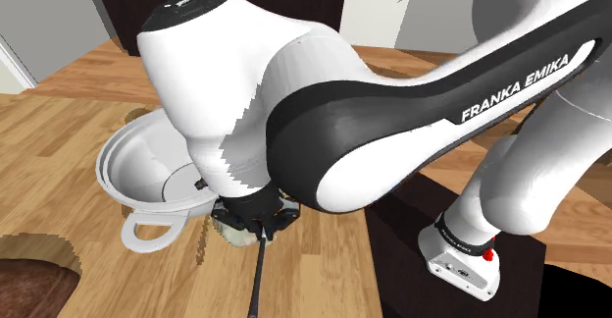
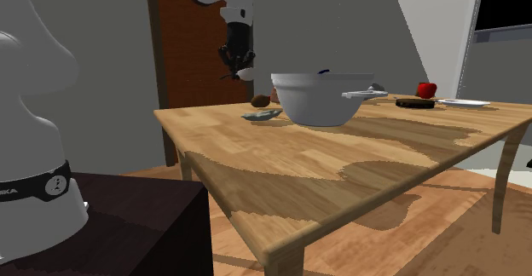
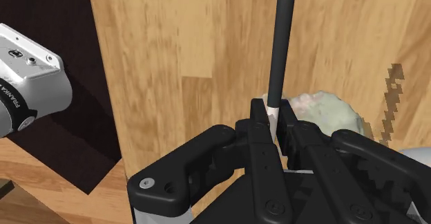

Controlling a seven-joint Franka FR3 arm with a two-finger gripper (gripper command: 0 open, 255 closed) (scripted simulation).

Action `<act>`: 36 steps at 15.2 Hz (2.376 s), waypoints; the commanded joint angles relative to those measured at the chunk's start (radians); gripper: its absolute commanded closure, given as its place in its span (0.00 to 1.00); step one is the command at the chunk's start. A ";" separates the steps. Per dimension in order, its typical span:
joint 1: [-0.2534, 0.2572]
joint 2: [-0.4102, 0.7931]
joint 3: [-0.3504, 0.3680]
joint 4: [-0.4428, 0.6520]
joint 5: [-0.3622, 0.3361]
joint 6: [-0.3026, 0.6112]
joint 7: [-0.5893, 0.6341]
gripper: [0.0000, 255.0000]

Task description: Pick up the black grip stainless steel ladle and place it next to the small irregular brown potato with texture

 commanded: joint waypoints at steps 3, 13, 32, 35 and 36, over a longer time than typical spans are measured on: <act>0.063 0.074 0.058 0.050 -0.043 -0.001 0.138 1.00; 0.255 0.297 0.101 0.210 -0.201 -0.026 0.407 1.00; 0.291 0.401 0.050 0.060 -0.296 0.191 0.463 1.00; 0.297 0.414 0.043 0.050 -0.308 0.209 0.471 1.00; 0.297 0.414 0.043 0.050 -0.308 0.209 0.471 1.00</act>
